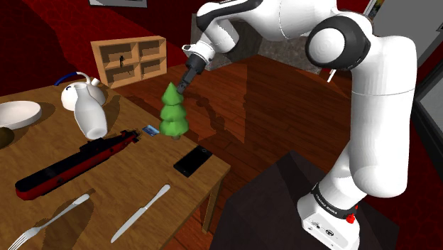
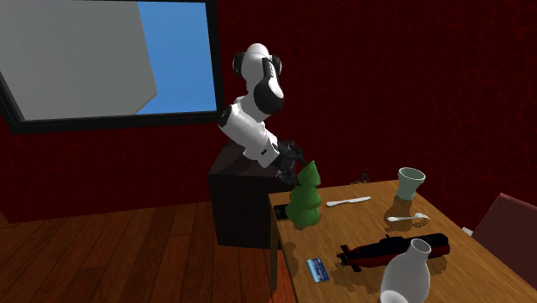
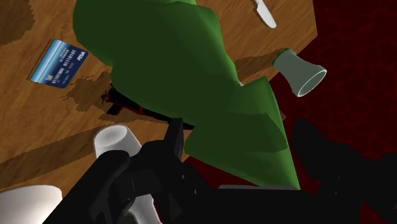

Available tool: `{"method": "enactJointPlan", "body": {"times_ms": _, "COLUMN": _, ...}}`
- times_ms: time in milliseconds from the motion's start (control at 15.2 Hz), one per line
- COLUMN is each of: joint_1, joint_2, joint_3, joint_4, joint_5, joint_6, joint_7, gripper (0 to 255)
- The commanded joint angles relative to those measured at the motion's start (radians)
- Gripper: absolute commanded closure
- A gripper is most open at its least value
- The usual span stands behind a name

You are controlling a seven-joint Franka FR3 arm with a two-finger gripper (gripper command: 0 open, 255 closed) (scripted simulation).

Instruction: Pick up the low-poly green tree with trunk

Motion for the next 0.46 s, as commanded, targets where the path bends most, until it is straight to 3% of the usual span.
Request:
{"method": "enactJointPlan", "body": {"times_ms": 0, "joint_1": -0.001, "joint_2": -0.010, "joint_3": -0.001, "joint_4": 0.013, "joint_5": -0.004, "joint_6": -0.014, "joint_7": 0.016, "gripper": 255}}
{"method": "enactJointPlan", "body": {"times_ms": 396, "joint_1": -0.003, "joint_2": -0.027, "joint_3": -0.003, "joint_4": 0.039, "joint_5": -0.011, "joint_6": -0.044, "joint_7": 0.047, "gripper": 255}}
